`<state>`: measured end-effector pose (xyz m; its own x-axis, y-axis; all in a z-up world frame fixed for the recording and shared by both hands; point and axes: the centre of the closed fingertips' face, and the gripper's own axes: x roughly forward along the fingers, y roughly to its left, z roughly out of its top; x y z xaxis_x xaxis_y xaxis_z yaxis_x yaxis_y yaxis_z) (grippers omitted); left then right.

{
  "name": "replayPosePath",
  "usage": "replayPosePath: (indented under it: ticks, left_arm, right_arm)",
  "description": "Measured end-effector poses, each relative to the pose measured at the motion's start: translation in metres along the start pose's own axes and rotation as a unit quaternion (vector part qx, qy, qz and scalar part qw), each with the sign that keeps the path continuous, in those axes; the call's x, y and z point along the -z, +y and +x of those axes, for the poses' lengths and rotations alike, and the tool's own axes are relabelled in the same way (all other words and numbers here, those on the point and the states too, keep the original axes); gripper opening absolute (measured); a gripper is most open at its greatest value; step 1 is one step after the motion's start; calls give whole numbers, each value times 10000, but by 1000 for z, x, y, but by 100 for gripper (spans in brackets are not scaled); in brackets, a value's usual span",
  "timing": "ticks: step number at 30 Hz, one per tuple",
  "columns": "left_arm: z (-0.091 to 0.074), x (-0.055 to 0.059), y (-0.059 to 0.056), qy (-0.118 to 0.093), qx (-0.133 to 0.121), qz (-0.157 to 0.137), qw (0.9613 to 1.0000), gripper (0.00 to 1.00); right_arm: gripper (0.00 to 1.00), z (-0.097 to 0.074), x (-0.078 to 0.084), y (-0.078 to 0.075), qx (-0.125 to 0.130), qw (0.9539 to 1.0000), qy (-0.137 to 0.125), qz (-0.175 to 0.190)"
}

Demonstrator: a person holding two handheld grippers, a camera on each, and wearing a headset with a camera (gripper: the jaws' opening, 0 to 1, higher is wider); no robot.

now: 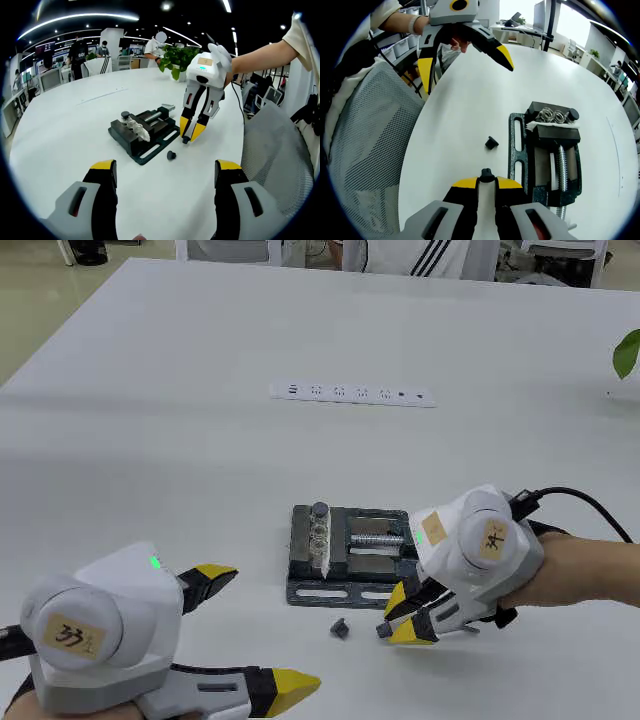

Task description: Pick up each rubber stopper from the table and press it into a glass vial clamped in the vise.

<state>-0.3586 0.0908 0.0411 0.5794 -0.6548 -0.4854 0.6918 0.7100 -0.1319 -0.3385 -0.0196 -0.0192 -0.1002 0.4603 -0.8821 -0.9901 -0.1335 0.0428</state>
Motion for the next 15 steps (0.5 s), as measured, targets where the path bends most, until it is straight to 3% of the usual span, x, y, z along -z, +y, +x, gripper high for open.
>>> replayPosePath:
  ticks: [4, 7, 11, 15]
  left_arm:
    - [6, -4, -3, 67, 26, 322, 9995, 75]
    - [14, -13, -10, 57, 101, 451, 9989, 74]
    - [25, -25, -19, 66, 186, 778, 9968, 72]
    - [39, -34, -33, 78, 412, 1131, 9927, 62]
  right_arm:
    - [7, -14, 4, -2, 60, 9994, 166, 310]
    - [7, -29, 4, -4, 101, 9980, 304, 540]
    - [7, -44, -4, -2, 129, 9979, 338, 546]
    - [7, -57, -12, 5, 114, 9983, 449, 350]
